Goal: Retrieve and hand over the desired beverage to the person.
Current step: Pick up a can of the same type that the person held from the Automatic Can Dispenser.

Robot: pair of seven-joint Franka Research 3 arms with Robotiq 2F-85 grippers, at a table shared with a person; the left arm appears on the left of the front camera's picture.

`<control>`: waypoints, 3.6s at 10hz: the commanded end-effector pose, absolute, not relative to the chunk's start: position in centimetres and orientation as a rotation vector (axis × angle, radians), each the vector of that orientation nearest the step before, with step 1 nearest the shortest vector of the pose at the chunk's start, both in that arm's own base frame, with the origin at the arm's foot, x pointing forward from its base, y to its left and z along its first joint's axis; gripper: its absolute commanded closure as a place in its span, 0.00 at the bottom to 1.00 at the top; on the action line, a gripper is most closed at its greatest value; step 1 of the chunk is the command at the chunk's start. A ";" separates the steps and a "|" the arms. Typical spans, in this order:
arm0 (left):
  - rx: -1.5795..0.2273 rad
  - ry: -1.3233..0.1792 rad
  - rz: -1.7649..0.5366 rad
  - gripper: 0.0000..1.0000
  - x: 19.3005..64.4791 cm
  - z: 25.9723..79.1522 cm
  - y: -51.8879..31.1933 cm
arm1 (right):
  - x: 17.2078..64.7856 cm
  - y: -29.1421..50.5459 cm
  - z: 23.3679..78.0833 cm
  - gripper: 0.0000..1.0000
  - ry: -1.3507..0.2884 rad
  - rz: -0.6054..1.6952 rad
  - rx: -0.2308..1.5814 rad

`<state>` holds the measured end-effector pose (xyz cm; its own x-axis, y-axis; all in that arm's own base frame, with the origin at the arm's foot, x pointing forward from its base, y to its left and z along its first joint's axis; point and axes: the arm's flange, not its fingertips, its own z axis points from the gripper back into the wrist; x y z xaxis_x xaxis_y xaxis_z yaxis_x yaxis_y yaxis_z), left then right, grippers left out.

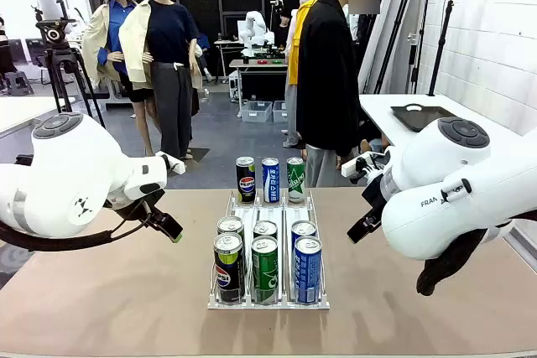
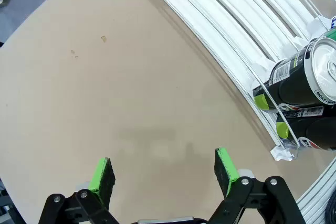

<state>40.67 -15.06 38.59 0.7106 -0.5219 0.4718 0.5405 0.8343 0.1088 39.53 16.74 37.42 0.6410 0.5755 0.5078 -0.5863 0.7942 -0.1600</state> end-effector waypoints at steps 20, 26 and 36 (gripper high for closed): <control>-0.032 -0.501 -0.594 0.00 40.9 39.0 -14.7 | 39.8 16.0 38.3 0.00 -0.564 0.642 -0.024; -0.177 -0.408 -0.668 0.00 45.8 47.5 -11.0 | 42.4 14.1 47.4 0.00 -0.499 0.592 0.083; -0.917 -0.307 -0.495 0.00 50.8 50.5 5.1 | 44.0 -1.6 53.4 0.00 -0.505 0.397 0.844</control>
<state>50.04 3.59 50.23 0.8198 -0.3553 0.4491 0.5726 0.5214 -0.6327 43.42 0.58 53.75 0.7930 0.1739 0.5838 -0.5360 0.6547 0.5330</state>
